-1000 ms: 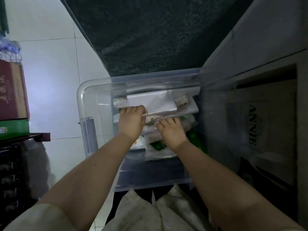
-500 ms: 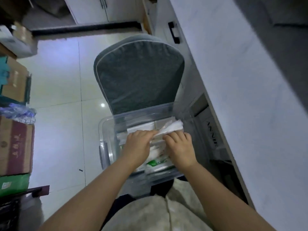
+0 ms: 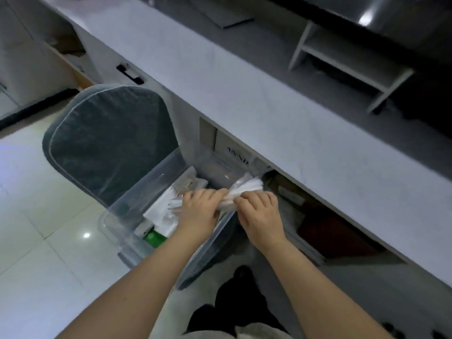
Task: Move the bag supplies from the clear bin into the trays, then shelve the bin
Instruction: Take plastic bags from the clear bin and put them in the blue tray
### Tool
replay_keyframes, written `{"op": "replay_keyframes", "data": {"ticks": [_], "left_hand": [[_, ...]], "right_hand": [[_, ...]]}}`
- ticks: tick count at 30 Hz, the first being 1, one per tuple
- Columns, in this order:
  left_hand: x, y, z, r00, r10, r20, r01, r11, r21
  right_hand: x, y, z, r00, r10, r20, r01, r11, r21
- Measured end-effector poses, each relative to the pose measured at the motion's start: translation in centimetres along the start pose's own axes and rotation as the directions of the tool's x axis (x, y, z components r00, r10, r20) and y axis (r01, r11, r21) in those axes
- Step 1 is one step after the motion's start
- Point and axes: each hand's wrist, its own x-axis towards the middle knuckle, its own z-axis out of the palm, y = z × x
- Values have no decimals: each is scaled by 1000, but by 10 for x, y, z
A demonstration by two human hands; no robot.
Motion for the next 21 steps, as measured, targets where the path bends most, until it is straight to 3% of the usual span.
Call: {"op": "replay_keyframes", "data": {"ticks": [5, 11, 15, 21], "left_hand": [[23, 68, -11, 980, 201, -5, -201, 979, 33], [67, 201, -18, 899, 430, -80, -425, 902, 77], [76, 327, 1, 805, 580, -122, -581, 813, 33], [34, 527, 53, 646, 748, -152, -762, 642, -80]], "right_hand": [[-57, 52, -65, 966, 183, -181, -201, 975, -89], [-140, 130, -172, 880, 323, -349, -413, 882, -225], [-206, 178, -246, 826, 419, -378, -543, 773, -329], [-329, 242, -350, 724, 553, -413, -685, 645, -338]]}}
